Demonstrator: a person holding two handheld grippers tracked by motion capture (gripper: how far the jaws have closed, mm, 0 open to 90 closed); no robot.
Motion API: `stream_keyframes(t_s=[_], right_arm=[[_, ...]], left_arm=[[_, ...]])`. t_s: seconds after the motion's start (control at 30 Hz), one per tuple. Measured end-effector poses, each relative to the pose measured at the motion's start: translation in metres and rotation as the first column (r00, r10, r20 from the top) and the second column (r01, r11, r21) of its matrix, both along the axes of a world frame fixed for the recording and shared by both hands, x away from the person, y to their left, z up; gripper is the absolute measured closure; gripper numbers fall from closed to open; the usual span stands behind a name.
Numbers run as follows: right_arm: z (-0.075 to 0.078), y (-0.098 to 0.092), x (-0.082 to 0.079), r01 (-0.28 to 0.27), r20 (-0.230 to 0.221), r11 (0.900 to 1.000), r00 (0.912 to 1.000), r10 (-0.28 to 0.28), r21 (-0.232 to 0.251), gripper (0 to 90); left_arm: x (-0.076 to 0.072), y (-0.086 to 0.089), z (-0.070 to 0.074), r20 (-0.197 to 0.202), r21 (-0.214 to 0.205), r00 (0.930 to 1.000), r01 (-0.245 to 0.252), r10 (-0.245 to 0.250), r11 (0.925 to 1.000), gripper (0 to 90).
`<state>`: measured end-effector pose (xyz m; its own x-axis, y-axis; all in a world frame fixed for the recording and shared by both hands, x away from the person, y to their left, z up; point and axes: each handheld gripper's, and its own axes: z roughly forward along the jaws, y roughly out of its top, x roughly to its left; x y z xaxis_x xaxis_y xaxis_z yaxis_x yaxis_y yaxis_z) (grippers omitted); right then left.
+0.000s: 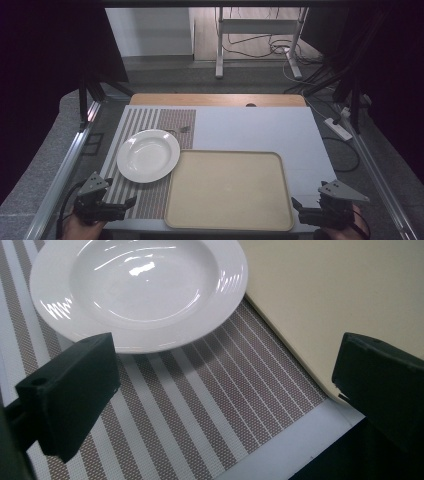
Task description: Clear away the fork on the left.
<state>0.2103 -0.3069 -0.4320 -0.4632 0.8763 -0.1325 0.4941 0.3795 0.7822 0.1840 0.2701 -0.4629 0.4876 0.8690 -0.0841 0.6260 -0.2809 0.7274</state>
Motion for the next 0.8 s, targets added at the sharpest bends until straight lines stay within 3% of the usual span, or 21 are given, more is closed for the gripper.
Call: stream_keyframes(t_s=[0.8], right_arm=[[-0.0004,0.0008,0.0003,-0.012,-0.006,0.9999,0.9999,0.012,-0.002,0.0]], left_arm=[[0.0032,0.0029,-0.0006,-0.03,-0.024,0.9995,-0.003,0.002,0.9997,0.0]])
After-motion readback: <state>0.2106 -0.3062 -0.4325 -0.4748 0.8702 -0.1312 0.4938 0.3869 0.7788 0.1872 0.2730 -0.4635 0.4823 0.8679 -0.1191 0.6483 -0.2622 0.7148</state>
